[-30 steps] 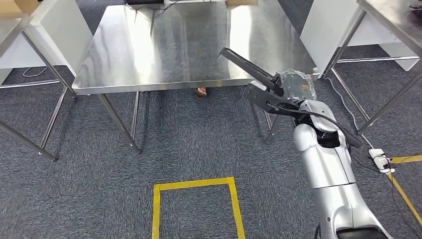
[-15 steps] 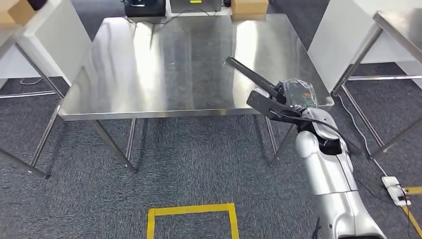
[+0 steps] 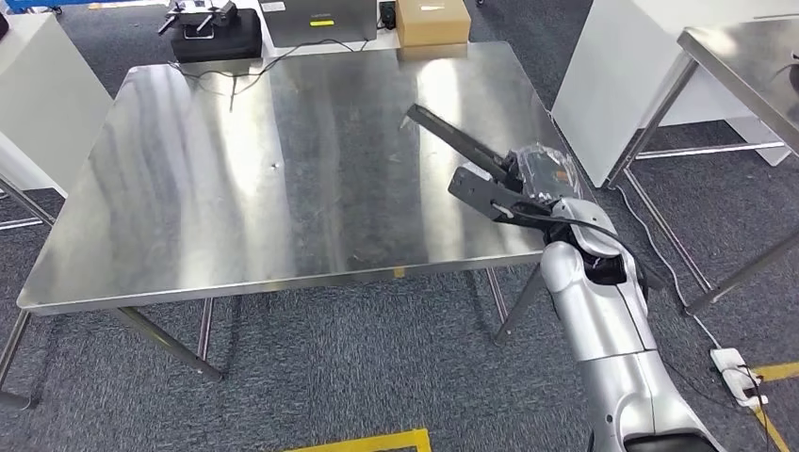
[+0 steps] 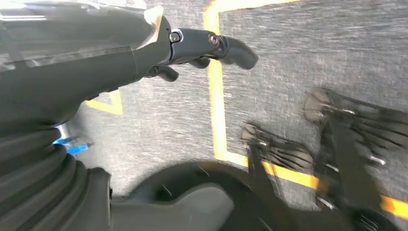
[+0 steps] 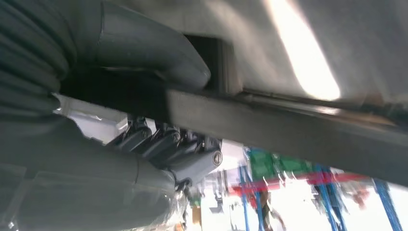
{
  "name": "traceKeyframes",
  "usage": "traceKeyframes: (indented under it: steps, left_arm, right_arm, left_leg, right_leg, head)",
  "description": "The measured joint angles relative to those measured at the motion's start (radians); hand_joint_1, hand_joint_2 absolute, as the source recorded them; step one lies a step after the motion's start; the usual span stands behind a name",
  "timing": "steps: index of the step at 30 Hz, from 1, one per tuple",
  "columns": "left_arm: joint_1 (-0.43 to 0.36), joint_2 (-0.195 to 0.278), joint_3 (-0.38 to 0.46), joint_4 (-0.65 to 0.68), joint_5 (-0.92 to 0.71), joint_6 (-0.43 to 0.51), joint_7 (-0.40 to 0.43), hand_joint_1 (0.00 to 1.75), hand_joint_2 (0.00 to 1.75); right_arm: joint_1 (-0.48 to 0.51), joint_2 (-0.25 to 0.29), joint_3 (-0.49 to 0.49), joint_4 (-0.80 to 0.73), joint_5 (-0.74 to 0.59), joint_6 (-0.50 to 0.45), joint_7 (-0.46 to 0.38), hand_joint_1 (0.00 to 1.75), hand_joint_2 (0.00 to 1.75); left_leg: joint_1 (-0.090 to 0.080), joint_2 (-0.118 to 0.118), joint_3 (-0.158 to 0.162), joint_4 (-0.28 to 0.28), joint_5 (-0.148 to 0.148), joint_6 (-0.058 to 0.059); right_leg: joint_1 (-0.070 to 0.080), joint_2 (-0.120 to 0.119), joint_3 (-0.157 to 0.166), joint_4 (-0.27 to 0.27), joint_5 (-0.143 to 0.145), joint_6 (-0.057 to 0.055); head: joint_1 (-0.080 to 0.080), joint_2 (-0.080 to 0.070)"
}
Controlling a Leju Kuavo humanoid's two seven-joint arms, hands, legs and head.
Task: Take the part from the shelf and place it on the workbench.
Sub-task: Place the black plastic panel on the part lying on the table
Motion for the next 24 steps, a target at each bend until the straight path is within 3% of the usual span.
traceKeyframes:
  steps: [2,4,6,8,9,11,13,14,17,24]
  left_arm:
    - [-0.005,-0.001,0.000,-0.001,0.000,-0.001,0.002,0.00,1.75]
    - [-0.011,0.001,0.000,-0.001,0.000,-0.002,0.001,0.00,1.75]
    - [-0.015,0.003,0.000,-0.002,0.000,-0.002,0.001,0.00,1.75]
    - [-0.017,0.002,0.000,-0.002,0.000,-0.003,0.001,0.00,1.75]
    - [-0.017,0.002,0.000,-0.002,0.000,-0.003,0.002,0.00,1.75]
    - [-0.017,0.001,0.000,-0.002,0.000,-0.006,0.001,0.00,1.75]
    - [-0.017,-0.001,0.000,-0.002,0.003,-0.009,-0.002,0.00,1.75]
    - [-0.017,-0.001,0.000,-0.002,0.005,-0.010,-0.004,0.00,1.75]
    - [-0.017,-0.002,0.002,-0.002,0.013,-0.011,-0.011,0.00,1.75]
    - [-0.017,-0.004,0.005,-0.002,0.021,-0.010,-0.019,0.00,1.75]
  right_arm:
    - [-0.006,0.001,0.001,-0.002,0.000,0.000,0.002,1.75,1.75]
    - [-0.013,0.001,0.001,-0.004,0.000,-0.001,0.003,1.75,1.75]
    - [-0.014,0.000,0.001,-0.003,0.000,-0.001,0.003,1.75,1.75]
    - [-0.011,0.000,0.002,-0.001,0.000,-0.001,0.004,1.75,1.75]
    - [-0.010,0.000,0.003,0.000,0.000,-0.001,0.004,1.75,1.75]
    - [-0.011,0.000,0.004,0.001,0.000,-0.001,0.004,1.75,1.75]
    - [-0.017,0.002,0.004,0.002,0.000,-0.001,0.004,1.75,1.75]
    - [-0.020,0.004,0.004,0.002,0.000,-0.002,0.004,1.75,1.75]
    - [-0.027,0.017,0.006,0.006,0.001,-0.003,0.004,1.75,1.75]
    - [-0.044,0.042,0.017,0.031,0.027,0.002,-0.007,1.75,1.75]
  left_leg:
    - [0.000,-0.002,0.012,0.006,-0.010,0.004]
    - [0.003,-0.002,0.029,0.001,-0.023,0.017]
    - [0.004,-0.002,0.041,0.000,-0.036,0.026]
    - [0.004,-0.005,0.048,0.000,-0.046,0.027]
    - [0.003,-0.007,0.052,0.000,-0.049,0.026]
    - [0.003,-0.012,0.062,0.000,-0.055,0.022]
    - [-0.001,-0.016,0.070,0.002,-0.061,0.015]
    - [-0.004,-0.017,0.072,0.004,-0.067,0.015]
    - [-0.005,-0.018,0.073,0.006,-0.074,0.015]
    - [0.002,-0.014,0.075,0.004,-0.066,0.004]
  right_leg:
    - [-0.002,-0.001,0.010,0.000,-0.022,0.009]
    - [-0.003,-0.007,-0.010,0.064,-0.055,0.012]
    - [-0.004,-0.011,-0.095,0.209,-0.106,0.010]
    - [-0.005,-0.011,-0.178,0.308,-0.121,0.017]
    - [-0.004,-0.011,-0.194,0.300,-0.100,0.025]
    - [-0.002,-0.011,-0.170,0.177,-0.015,0.039]
    - [0.004,-0.011,-0.131,0.054,0.059,0.032]
    - [0.004,-0.011,-0.120,0.025,0.077,0.023]
    - [0.003,-0.010,-0.114,0.017,0.089,0.007]
    - [0.009,-0.009,-0.114,0.020,0.092,0.001]
  head:
    - [0.000,0.000]
    - [0.002,0.000]
    - [0.004,0.000]
    - [0.004,0.000]
    - [0.005,0.000]
    - [0.006,0.000]
    - [0.008,0.000]
    - [0.009,0.000]
    - [0.008,0.000]
    - [0.008,0.000]
